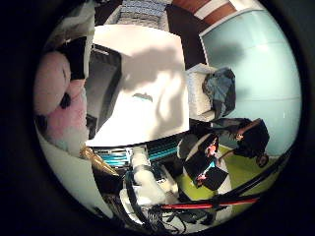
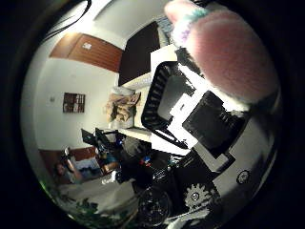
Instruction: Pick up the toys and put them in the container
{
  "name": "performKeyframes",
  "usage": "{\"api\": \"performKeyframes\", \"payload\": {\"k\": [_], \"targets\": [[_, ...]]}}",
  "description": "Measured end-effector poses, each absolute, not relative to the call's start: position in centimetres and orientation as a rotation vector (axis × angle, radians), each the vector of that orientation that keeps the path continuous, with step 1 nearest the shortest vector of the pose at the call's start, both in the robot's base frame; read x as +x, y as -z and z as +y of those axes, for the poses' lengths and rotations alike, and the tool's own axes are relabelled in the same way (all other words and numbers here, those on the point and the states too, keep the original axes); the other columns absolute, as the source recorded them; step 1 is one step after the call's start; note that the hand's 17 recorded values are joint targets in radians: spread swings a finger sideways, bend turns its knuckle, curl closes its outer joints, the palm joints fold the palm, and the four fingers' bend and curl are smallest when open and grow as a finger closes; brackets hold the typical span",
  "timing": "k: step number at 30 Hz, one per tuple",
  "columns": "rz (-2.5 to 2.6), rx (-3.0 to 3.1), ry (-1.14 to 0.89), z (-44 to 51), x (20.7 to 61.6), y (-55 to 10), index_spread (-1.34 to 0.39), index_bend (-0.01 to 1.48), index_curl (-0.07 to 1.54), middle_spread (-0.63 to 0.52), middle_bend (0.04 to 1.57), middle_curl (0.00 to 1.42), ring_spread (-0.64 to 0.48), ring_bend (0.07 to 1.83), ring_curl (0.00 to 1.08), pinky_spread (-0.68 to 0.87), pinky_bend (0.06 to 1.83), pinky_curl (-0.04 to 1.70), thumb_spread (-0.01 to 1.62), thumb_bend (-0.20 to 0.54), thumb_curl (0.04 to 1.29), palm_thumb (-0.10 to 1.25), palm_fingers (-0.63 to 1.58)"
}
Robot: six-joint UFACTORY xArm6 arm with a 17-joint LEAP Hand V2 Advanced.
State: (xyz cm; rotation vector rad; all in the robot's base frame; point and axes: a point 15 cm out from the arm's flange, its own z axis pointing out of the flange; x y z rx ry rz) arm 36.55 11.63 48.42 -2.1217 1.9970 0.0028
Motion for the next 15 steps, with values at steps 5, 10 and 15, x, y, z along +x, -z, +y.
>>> {"api": "performKeyframes", "payload": {"k": [5, 10, 15], "targets": [[1.907, -2.193, -0.020, 16.0, 36.4, -48.8, -0.27, 1.10, 0.92, -0.19, 1.30, 0.93, -0.28, 1.32, 0.90, -0.19, 1.16, 1.28, 1.09, -0.012, 0.65, 0.98, 1.02], [1.832, -2.237, 0.002, 19.2, 37.2, -48.1, -0.27, 1.08, 0.92, -0.20, 1.28, 0.93, -0.28, 1.31, 0.91, -0.18, 1.14, 1.30, 1.08, -0.013, 0.66, 0.99, 1.04], [1.822, -2.249, -0.018, 20.3, 37.5, -47.4, -0.28, 1.05, 0.92, -0.20, 1.27, 0.94, -0.28, 1.30, 0.92, -0.19, 1.13, 1.31, 1.11, -0.023, 0.64, 0.92, 1.04]]}}
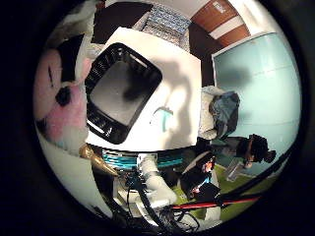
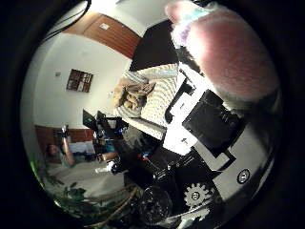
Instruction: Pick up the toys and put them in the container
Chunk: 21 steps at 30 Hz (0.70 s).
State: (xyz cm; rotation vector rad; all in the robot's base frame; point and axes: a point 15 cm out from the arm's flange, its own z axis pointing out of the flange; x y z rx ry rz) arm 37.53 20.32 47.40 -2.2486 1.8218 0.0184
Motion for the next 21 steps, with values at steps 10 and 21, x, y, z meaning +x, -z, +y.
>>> {"api": "performKeyframes", "payload": {"k": [10, 21], "targets": [[1.801, -2.252, -0.014, 20.5, 38.2, -46.8, -0.41, 0.33, 0.67, -0.17, 0.78, 0.73, -0.26, 1.10, 0.67, -0.29, 0.85, 0.95, 1.23, -0.023, 0.47, 0.64, 0.35], [1.832, -2.233, -0.006, 18.8, 38.5, -46.3, -0.40, 0.32, 0.52, -0.06, 0.46, 0.50, -0.02, 0.81, 0.44, 0.36, 0.57, 0.78, 1.23, -0.017, 0.39, 0.63, 0.24]]}}
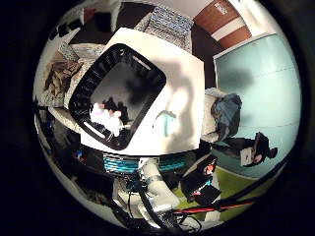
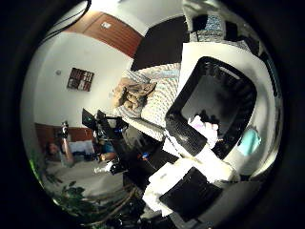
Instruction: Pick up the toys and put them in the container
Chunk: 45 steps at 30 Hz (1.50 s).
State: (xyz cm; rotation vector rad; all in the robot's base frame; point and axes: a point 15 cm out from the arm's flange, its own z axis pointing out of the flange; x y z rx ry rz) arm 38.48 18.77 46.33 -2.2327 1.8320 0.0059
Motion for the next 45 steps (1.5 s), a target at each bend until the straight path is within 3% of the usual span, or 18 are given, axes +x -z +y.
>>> {"api": "performKeyframes", "payload": {"k": [6, 18, 31, 45], "targets": [[1.858, -2.194, 0.019, 16.4, 38.6, -47.3, -0.39, 0.26, 0.46, -0.04, 0.38, 0.43, 0.03, 0.73, 0.37, 0.50, 0.49, 0.67, 1.22, -0.017, 0.37, 0.62, 0.31], [2.066, -2.095, 0.013, 5.8, 36.8, -43.7, -0.37, 0.18, 0.41, -0.03, 0.30, 0.37, 0.07, 0.62, 0.27, 0.54, 0.42, 0.57, 1.22, -0.016, 0.36, 0.63, 0.37], [2.376, -1.927, -0.161, -5.4, 32.6, -32.8, -0.35, 0.17, 0.35, -0.02, 0.26, 0.36, 0.10, 0.61, 0.22, 0.53, 0.43, 0.49, 1.21, -0.017, 0.36, 0.64, 0.37], [2.470, -1.883, -0.251, -7.2, 29.7, -23.4, -0.33, 0.17, 0.33, 0.00, 0.22, 0.35, 0.13, 0.55, 0.18, 0.50, 0.46, 0.41, 1.18, -0.018, 0.37, 0.64, 0.31]]}}
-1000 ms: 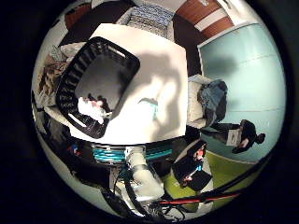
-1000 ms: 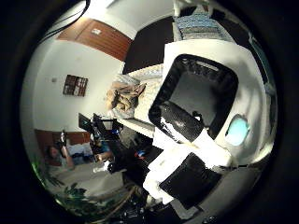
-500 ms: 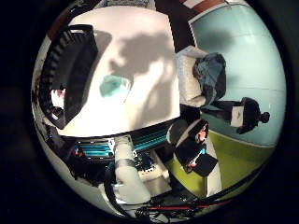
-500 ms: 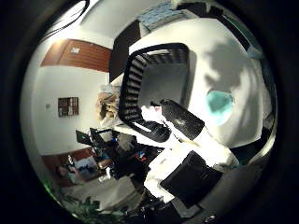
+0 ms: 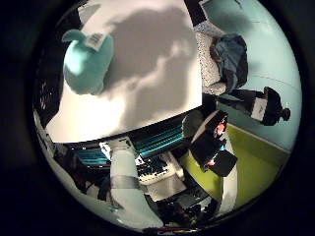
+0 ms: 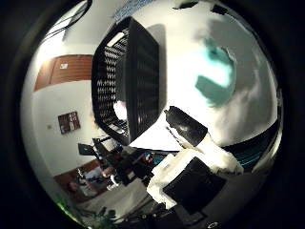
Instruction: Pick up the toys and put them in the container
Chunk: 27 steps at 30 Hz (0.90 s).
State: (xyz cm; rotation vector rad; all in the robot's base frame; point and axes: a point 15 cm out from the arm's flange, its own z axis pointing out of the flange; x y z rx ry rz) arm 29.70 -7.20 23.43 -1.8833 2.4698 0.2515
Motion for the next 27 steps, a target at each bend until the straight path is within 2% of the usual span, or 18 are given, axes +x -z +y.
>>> {"api": "performKeyframes", "payload": {"k": [5, 16, 18, 20, 21, 22, 23, 24, 25, 27], "targets": [[2.473, -1.868, -0.234, -7.5, 31.0, -21.1, -0.33, 0.17, 0.33, 0.00, 0.21, 0.35, 0.14, 0.52, 0.17, 0.50, 0.45, 0.38, 1.18, -0.018, 0.37, 0.64, 0.31], [2.515, -1.888, -0.350, -6.7, 32.2, -16.0, -0.32, 0.17, 0.31, 0.00, 0.20, 0.35, 0.16, 0.49, 0.17, 0.49, 0.47, 0.33, 1.16, -0.020, 0.37, 0.64, 0.30], [2.523, -1.892, -0.372, -6.7, 32.1, -15.2, -0.32, 0.17, 0.31, -0.01, 0.24, 0.36, 0.14, 0.51, 0.17, 0.49, 0.46, 0.32, 1.16, -0.019, 0.37, 0.64, 0.36], [2.528, -1.897, -0.385, -6.8, 32.1, -14.9, -0.33, 0.16, 0.30, -0.08, 0.37, 0.39, 0.05, 0.61, 0.19, 0.45, 0.45, 0.30, 1.15, -0.018, 0.37, 0.64, 0.56], [2.531, -1.903, -0.393, -6.8, 31.9, -14.8, -0.33, 0.16, 0.29, -0.10, 0.43, 0.41, 0.00, 0.65, 0.19, 0.39, 0.45, 0.28, 1.15, -0.018, 0.37, 0.65, 0.67], [2.531, -1.912, -0.394, -6.8, 31.9, -14.8, -0.34, 0.16, 0.30, -0.15, 0.54, 0.46, -0.11, 0.77, 0.24, 0.24, 0.51, 0.30, 1.15, -0.016, 0.38, 0.66, 0.87], [2.529, -1.915, -0.390, -6.8, 31.9, -14.9, -0.36, 0.16, 0.29, -0.18, 0.57, 0.48, -0.19, 0.85, 0.26, 0.05, 0.60, 0.31, 1.14, -0.014, 0.38, 0.67, 1.03], [2.528, -1.917, -0.387, -6.8, 31.9, -15.0, -0.39, 0.21, 0.32, -0.21, 0.63, 0.52, -0.24, 0.90, 0.30, -0.14, 0.68, 0.35, 1.13, -0.011, 0.38, 0.70, 1.16], [2.526, -1.918, -0.386, -6.9, 31.9, -15.1, -0.40, 0.24, 0.35, -0.22, 0.68, 0.55, -0.27, 0.94, 0.33, -0.23, 0.73, 0.37, 1.12, -0.011, 0.39, 0.71, 1.18], [2.522, -1.925, -0.373, -7.0, 32.0, -15.5, -0.43, 0.42, 0.45, -0.24, 0.80, 0.62, -0.29, 1.04, 0.40, -0.34, 0.85, 0.43, 1.09, -0.009, 0.40, 0.77, 1.27]]}}
